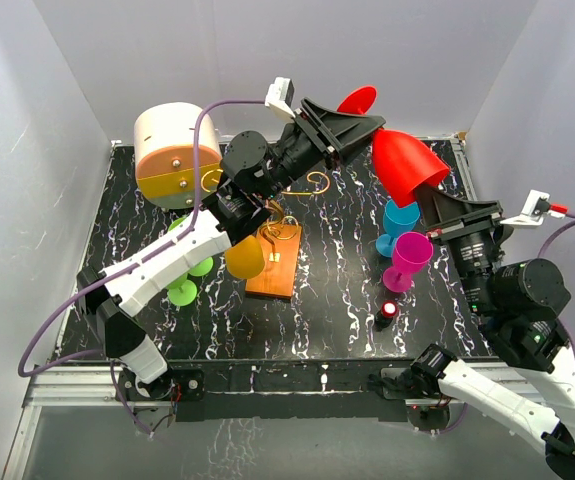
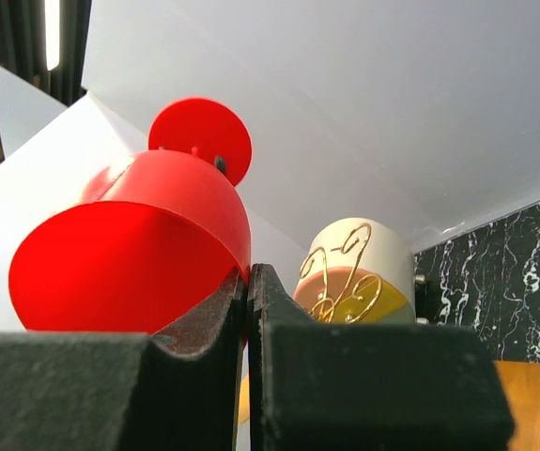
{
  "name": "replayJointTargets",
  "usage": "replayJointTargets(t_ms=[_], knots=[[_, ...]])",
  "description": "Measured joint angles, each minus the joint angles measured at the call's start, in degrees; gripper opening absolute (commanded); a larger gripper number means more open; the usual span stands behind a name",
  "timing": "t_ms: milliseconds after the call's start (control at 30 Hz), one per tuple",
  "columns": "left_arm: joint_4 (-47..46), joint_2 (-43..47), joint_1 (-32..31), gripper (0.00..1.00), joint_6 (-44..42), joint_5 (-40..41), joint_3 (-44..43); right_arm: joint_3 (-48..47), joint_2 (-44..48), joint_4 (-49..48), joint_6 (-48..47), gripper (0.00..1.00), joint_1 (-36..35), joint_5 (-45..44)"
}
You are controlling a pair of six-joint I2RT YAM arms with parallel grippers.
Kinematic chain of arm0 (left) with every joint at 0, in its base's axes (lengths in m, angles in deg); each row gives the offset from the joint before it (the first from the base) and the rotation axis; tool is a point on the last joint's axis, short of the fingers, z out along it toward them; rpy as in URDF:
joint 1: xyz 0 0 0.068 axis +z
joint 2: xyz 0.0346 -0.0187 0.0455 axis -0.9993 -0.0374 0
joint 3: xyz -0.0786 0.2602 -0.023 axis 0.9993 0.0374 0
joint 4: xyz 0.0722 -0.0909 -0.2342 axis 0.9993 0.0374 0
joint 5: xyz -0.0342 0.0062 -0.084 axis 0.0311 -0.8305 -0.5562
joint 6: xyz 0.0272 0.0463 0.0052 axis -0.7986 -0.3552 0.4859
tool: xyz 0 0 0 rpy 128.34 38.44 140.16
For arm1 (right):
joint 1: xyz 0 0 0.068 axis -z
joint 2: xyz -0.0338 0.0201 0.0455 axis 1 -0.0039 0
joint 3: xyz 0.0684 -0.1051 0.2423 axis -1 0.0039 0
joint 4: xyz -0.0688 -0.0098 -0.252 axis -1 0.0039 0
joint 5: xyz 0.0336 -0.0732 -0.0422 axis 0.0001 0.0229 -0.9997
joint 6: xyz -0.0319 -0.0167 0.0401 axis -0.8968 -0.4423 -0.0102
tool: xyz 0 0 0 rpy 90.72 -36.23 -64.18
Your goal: Place the wine glass upside down on the wine glass rack
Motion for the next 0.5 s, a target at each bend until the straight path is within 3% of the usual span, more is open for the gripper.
replayJointTargets(t_ms=[200,333,500], knots=[[-3.2,0.0,0.0,0.26,0.4,0.2,0.0,2.0,0.4,-2.5,-0.6,0.0,0.0,4.1],[-3.7,0.0,-0.1,0.0,0.7,0.5,0.0,2.3,0.6,-3.5,-1.0,0.0,0.0,5.5],[-4.6,0.2,0.0,0.0,0.3,1.0,0.0,3.1,0.6,-4.3,-1.4,0.0,0.0,6.6]])
